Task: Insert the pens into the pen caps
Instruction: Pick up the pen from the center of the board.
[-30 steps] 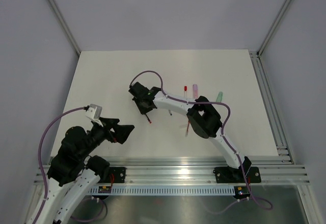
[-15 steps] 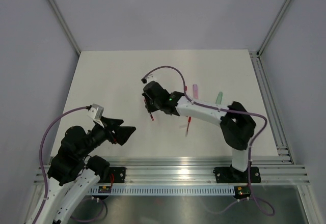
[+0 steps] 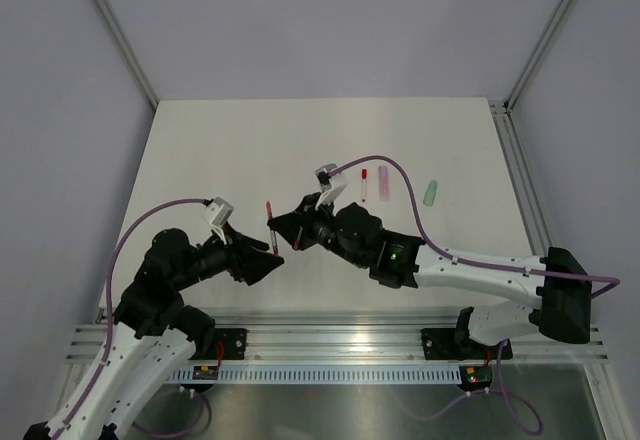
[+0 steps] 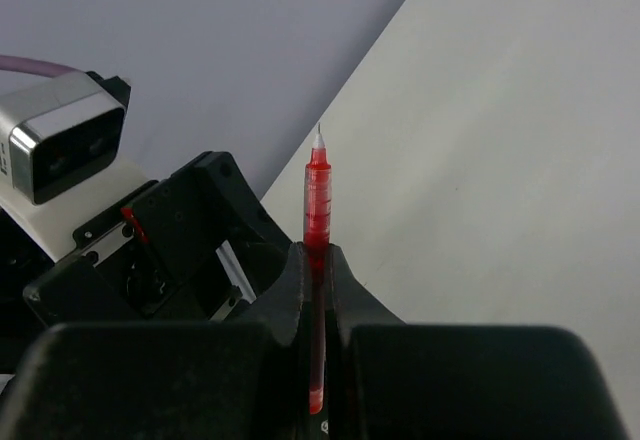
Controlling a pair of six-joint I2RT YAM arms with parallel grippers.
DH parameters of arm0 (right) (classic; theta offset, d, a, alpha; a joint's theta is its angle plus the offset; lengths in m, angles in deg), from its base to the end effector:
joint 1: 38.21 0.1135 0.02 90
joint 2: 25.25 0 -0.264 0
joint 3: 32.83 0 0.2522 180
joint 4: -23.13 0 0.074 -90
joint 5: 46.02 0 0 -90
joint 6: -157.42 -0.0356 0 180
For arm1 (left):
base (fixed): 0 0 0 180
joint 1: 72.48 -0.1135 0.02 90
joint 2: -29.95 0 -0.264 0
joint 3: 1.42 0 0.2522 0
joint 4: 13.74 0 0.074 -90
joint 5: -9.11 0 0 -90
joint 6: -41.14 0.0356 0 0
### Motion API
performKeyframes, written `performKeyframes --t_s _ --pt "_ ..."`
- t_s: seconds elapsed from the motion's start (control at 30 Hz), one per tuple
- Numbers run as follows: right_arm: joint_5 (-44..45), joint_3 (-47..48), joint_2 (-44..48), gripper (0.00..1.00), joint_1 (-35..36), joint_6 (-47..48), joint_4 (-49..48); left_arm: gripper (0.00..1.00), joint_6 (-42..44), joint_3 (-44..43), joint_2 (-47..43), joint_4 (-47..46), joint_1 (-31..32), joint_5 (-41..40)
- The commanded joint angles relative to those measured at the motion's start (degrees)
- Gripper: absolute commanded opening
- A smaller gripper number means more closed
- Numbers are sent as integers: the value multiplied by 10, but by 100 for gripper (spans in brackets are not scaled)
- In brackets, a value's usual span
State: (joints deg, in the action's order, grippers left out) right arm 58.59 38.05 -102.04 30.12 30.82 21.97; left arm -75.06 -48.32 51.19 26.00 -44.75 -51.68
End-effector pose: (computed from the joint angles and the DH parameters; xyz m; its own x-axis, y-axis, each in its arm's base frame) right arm 0.1260 0.2928 0.3356 -0.5054 0.2905 -0.8125 -0.6292 0.5203 0.5774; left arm 0.0832 -0.0634 0.2928 -0.5575 -0.1423 -0.8179 0.6453 0.5456 -0.5348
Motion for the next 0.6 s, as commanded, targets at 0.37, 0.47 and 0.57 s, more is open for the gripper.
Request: performKeyframes --t_s 0.37,0.47,0.57 --pt "70 8 -20 0 60 -23 -72 34 -7 4 -25 -49 -3 46" --pt "72 5 -23 0 62 -22 -72 26 -7 3 -37 -45 -3 33" --pt "74 -1 -20 0 63 -22 -72 9 -6 3 -42 -40 -3 21"
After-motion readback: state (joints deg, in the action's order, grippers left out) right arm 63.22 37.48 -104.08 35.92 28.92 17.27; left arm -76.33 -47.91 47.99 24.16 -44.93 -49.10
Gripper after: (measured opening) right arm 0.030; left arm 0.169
